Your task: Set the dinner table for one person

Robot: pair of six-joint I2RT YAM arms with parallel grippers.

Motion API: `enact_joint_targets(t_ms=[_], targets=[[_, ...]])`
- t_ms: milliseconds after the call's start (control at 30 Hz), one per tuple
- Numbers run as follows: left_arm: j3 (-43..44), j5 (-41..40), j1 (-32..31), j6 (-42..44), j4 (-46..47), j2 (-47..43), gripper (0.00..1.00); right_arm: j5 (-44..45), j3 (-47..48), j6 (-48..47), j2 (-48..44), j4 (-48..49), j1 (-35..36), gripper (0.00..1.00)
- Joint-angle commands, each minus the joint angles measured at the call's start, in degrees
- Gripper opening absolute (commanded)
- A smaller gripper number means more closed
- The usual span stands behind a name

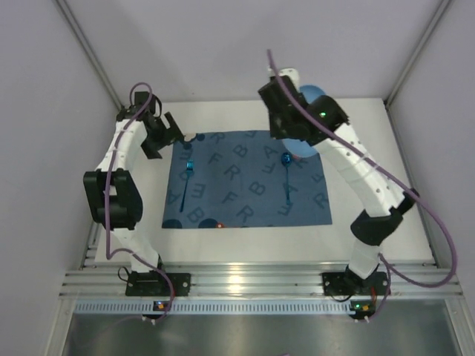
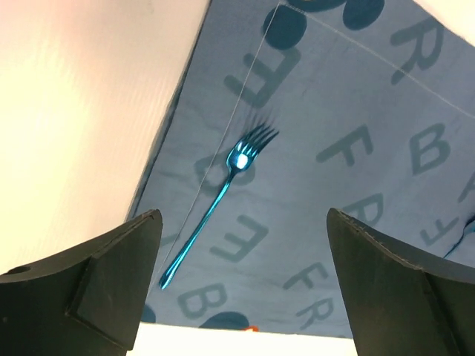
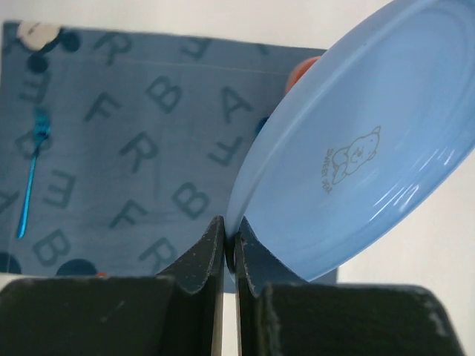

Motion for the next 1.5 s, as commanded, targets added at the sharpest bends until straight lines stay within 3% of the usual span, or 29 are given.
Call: enact_joint_targets(t_ms=[0, 333, 667, 867, 933, 967, 1033, 1067, 1233, 1267, 1300, 1400, 1433, 1467], targets=[[-2.4, -3.2, 0.2, -0.4, -2.4, -6.6, 0.98, -0.4, 5.7, -1.6, 8.6, -5.1, 6.9, 0.0], [-14.1, -6.3, 0.3, 0.3, -6.2, -23.9, 0.98, -14.7, 1.7, -4.1, 19.4, 7.0, 10.0, 0.0], [-20.4, -7.8, 0.3, 0.9, -10.6, -34.8, 0.97, -17.4, -2.3, -7.0, 34.4, 16.3, 10.3, 0.0], [-20.1, -10.0, 0.3, 1.5, -12.6, -38.0, 0.97, -19.1, -2.5, -7.5, 37.6, 19.2, 10.2, 0.01], [-19.8, -11.0, 0.3, 1.7, -13.1, -38.6, 0.97, -21.3, -2.6, -7.3, 37.4, 19.8, 10.3, 0.11], [-19.7, -11.2, 0.2, 1.8, -13.2, -38.7, 0.97, -22.2, -3.2, -7.4, 36.4, 20.0, 10.2, 0.25], [-19.6, -11.5, 0.3, 1.8, -13.3, -38.6, 0.97, -24.8, -5.8, -7.1, 34.5, 22.1, 10.2, 0.4], [-19.6, -11.5, 0.3, 1.7, -12.9, -38.6, 0.97, -25.7, -7.1, -7.1, 32.0, 23.2, 10.2, 0.57], [-19.1, -11.6, 0.3, 1.4, -11.7, -38.0, 0.97, -29.1, -14.3, -7.6, 22.4, 27.5, 10.2, 0.77], [-18.7, -11.9, 0.3, 1.5, -11.5, -37.7, 0.97, -29.1, -15.4, -7.8, 17.8, 27.8, 10.2, 0.9], [-18.4, -11.9, 0.3, 1.5, -11.1, -37.4, 0.97, -28.8, -16.9, -8.1, 15.2, 28.3, 10.3, 0.96], [-18.4, -10.5, 0.3, 1.6, -8.9, -37.3, 0.97, -26.7, -28.8, -8.3, 1.5, 34.3, 10.2, 1.0], [-18.4, -9.8, 0.3, 1.6, -7.9, -37.6, 0.97, -26.5, -28.9, -8.4, -2.6, 36.3, 10.2, 1.0], [-19.3, -8.6, 0.3, 2.0, -6.7, -37.8, 0.97, -26.6, -35.4, -8.6, -10.9, 38.6, 10.2, 1.0]])
